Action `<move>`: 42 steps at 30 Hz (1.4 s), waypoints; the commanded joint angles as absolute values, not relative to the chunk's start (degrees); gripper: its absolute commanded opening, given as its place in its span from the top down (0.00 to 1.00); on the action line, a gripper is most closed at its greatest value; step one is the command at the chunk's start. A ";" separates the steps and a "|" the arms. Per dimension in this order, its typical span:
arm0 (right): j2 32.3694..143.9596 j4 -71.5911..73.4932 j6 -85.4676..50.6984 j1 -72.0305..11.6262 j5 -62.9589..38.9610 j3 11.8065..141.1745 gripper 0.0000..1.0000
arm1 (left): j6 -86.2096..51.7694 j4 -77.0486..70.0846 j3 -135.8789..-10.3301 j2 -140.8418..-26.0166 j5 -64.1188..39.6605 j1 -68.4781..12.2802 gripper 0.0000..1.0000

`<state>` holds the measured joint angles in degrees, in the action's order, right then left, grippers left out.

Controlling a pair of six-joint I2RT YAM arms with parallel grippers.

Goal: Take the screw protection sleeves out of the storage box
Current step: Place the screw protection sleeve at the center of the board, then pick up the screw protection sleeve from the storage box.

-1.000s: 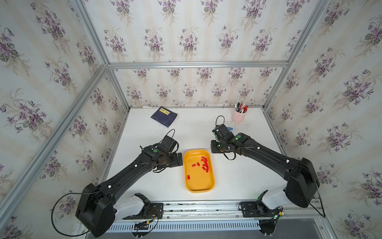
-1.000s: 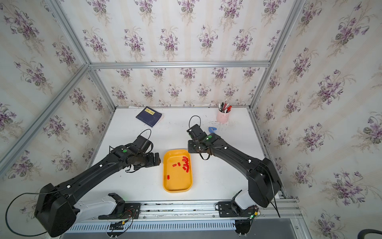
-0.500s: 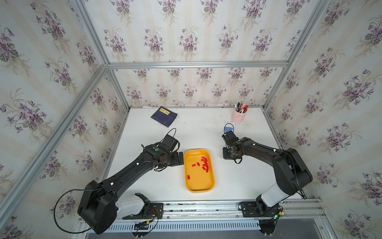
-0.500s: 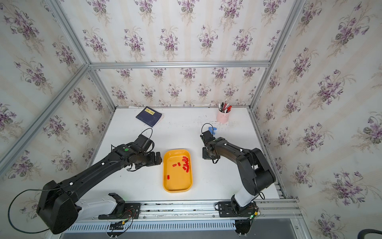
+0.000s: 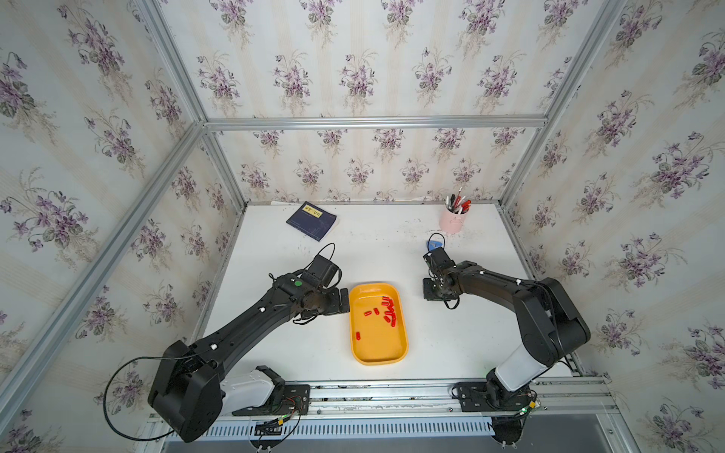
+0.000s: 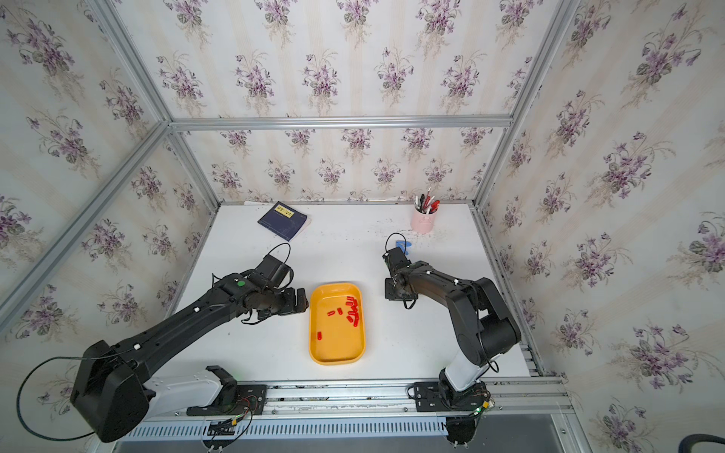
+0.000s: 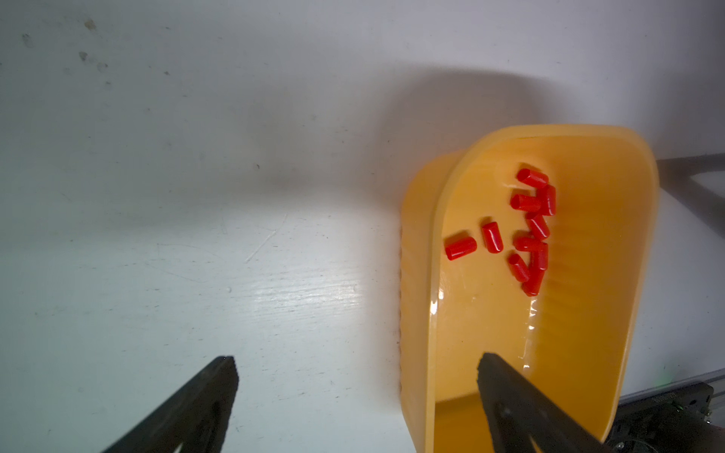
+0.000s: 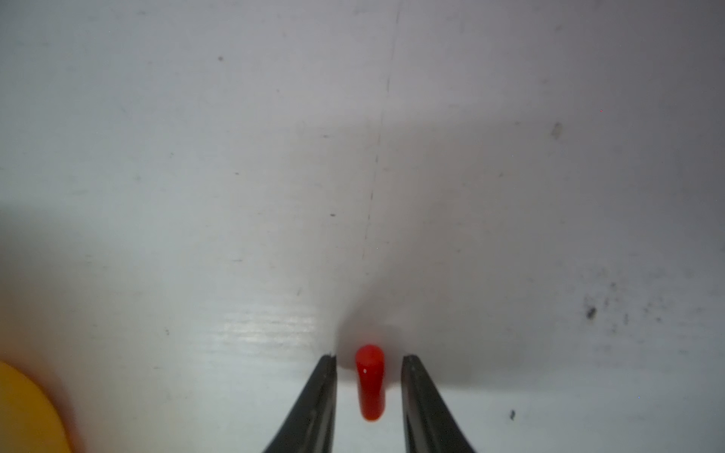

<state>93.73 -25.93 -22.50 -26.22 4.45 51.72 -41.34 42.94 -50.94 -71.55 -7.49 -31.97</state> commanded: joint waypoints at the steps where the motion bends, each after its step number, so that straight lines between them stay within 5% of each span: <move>1: 92.23 -28.41 -21.93 -26.02 5.14 53.09 0.61 | -40.69 42.96 -51.23 -71.68 -7.47 -31.97 0.00; 6: 83.90 -33.62 -22.58 -27.37 2.57 57.86 0.59 | -40.52 43.44 -51.45 -71.39 -7.74 -31.99 0.00; 10: 80.25 -35.17 -24.59 -37.01 -3.25 61.21 0.59 | -40.28 42.65 -50.45 -70.97 -8.87 -31.99 0.00; 15: 82.72 -34.36 -23.93 -48.35 -5.09 63.06 0.60 | -39.82 42.67 -48.82 -69.87 -8.53 -32.00 0.00; 22: 88.74 -31.15 -21.72 -52.96 -6.78 64.96 0.63 | -39.81 43.03 -47.73 -67.36 -7.61 -32.00 0.00; 28: 93.80 -30.98 -28.94 -53.44 -9.10 67.18 0.65 | -39.62 42.70 -47.25 -66.86 -8.29 -31.99 0.02; 35: 90.71 -30.97 -36.35 -52.83 -4.76 67.66 0.62 | -29.70 44.88 -54.59 -67.09 -4.14 -38.29 0.21; 42: 81.98 -33.92 -32.79 -38.34 -7.95 65.13 0.60 | -12.99 52.11 -67.99 -79.69 2.21 -46.61 0.29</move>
<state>83.90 -31.35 -34.48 -42.72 -7.09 66.57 -23.09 47.97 -65.32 -76.05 -1.37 -44.75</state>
